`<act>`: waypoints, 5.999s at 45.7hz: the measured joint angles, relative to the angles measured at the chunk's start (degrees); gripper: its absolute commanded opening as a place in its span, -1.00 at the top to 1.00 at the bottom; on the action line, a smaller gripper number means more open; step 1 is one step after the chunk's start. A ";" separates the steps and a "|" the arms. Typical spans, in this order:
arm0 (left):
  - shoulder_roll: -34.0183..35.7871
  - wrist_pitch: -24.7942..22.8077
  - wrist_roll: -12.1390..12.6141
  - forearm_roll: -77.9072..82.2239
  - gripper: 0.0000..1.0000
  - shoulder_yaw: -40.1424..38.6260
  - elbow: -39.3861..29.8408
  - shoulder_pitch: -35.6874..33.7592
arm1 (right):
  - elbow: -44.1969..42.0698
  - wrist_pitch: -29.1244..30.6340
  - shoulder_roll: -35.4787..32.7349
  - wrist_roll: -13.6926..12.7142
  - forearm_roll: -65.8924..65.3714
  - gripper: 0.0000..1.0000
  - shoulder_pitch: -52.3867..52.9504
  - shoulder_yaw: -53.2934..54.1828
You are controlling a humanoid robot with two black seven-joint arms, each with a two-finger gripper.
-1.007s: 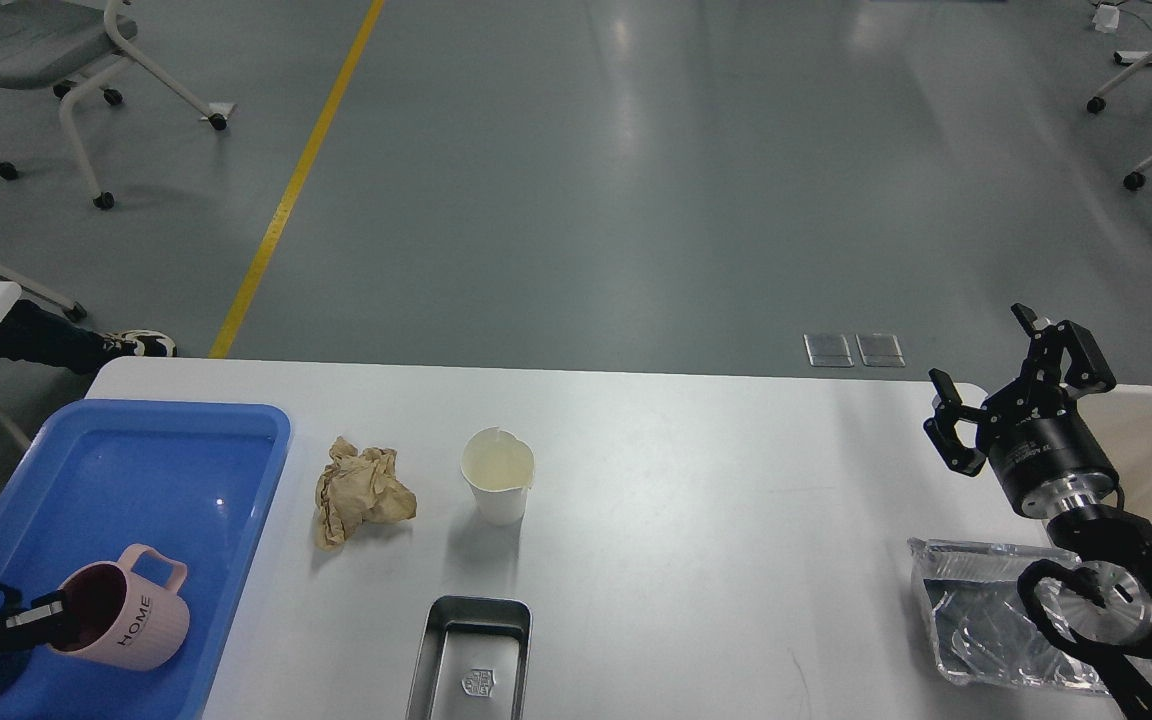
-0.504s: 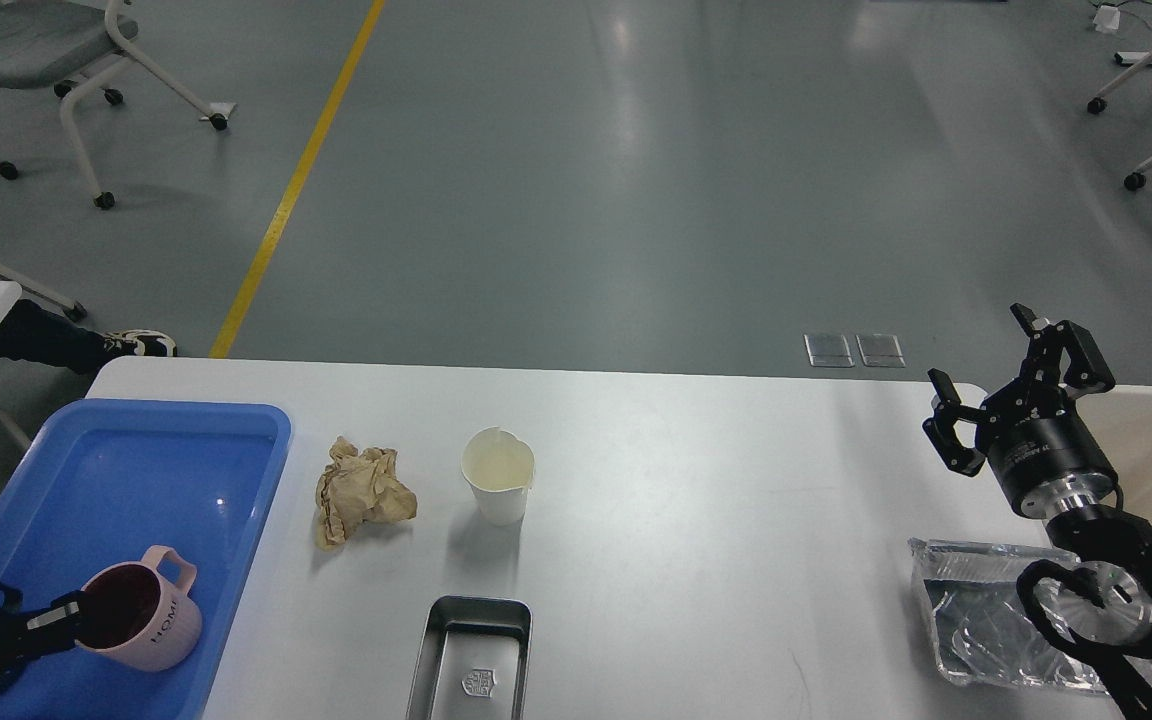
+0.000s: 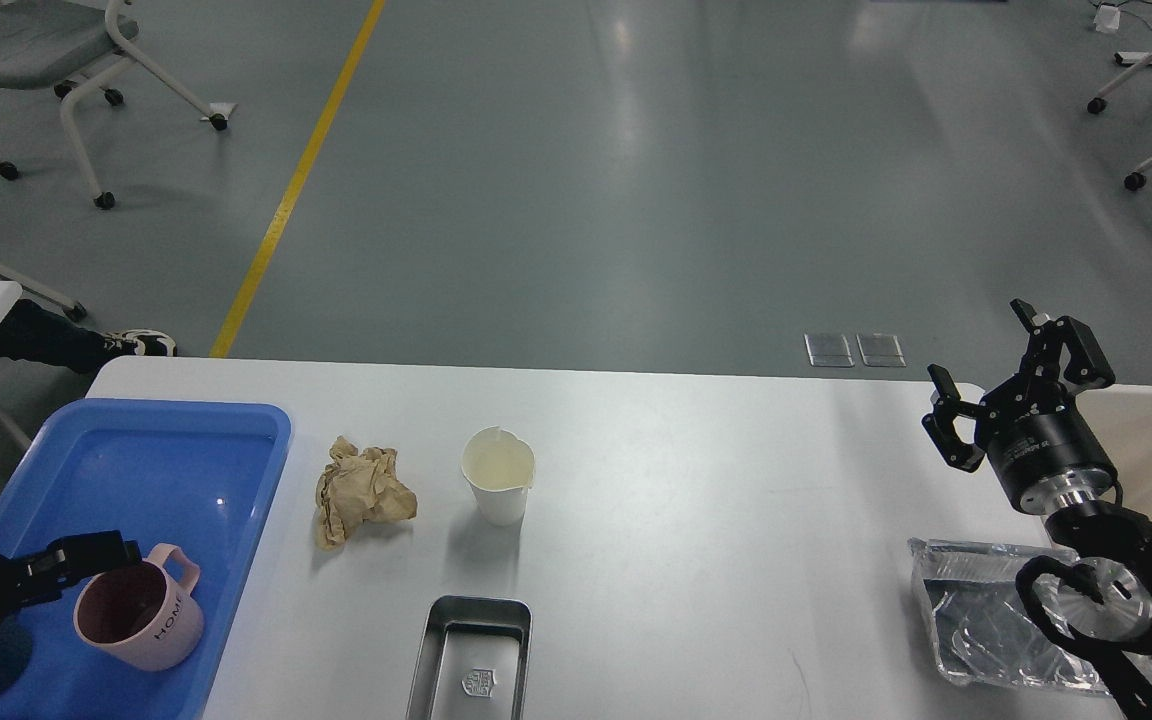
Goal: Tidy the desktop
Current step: 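Release the mug and raise the left gripper, then reach the left gripper to the small metal box and grasp it, then lift the metal box and carry it into the blue tray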
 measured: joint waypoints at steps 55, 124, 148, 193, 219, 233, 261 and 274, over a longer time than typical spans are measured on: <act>6.36 23.07 -4.97 0.47 -0.93 -13.07 -18.18 8.38 | -0.01 -0.09 -0.49 0.00 0.09 -1.00 -0.29 -0.09; -22.79 12.26 -3.28 5.87 -0.85 29.02 -2.92 -16.81 | -0.03 -0.36 0.85 0.00 -1.58 -1.00 -0.53 -0.08; -27.21 13.45 -2.11 8.43 0.28 33.78 -0.19 -16.49 | -0.03 -0.36 0.83 0.00 -1.59 -1.00 -0.67 -0.08; -23.30 14.84 -3.91 8.66 1.00 37.47 -4.65 -19.89 | -0.89 -0.44 0.91 0.00 -1.67 -1.00 -0.08 -0.08; 3.24 12.75 -5.76 -0.38 1.00 36.76 -13.87 -33.76 | -0.89 -0.44 1.02 0.00 -1.76 -1.00 0.04 -2.92; 12.22 10.20 -8.15 -5.44 1.00 36.17 -12.56 -37.40 | -0.80 -0.51 1.09 0.00 -2.02 -1.00 0.72 -3.69; -1.40 10.72 -9.94 -9.52 1.00 35.91 12.70 -31.12 | -0.71 -0.53 2.06 0.00 -2.10 -1.00 0.82 -3.69; -4.33 10.97 -9.92 -12.14 1.00 35.71 21.88 -28.13 | -0.71 -0.53 2.29 0.00 -2.12 -1.00 0.85 -3.68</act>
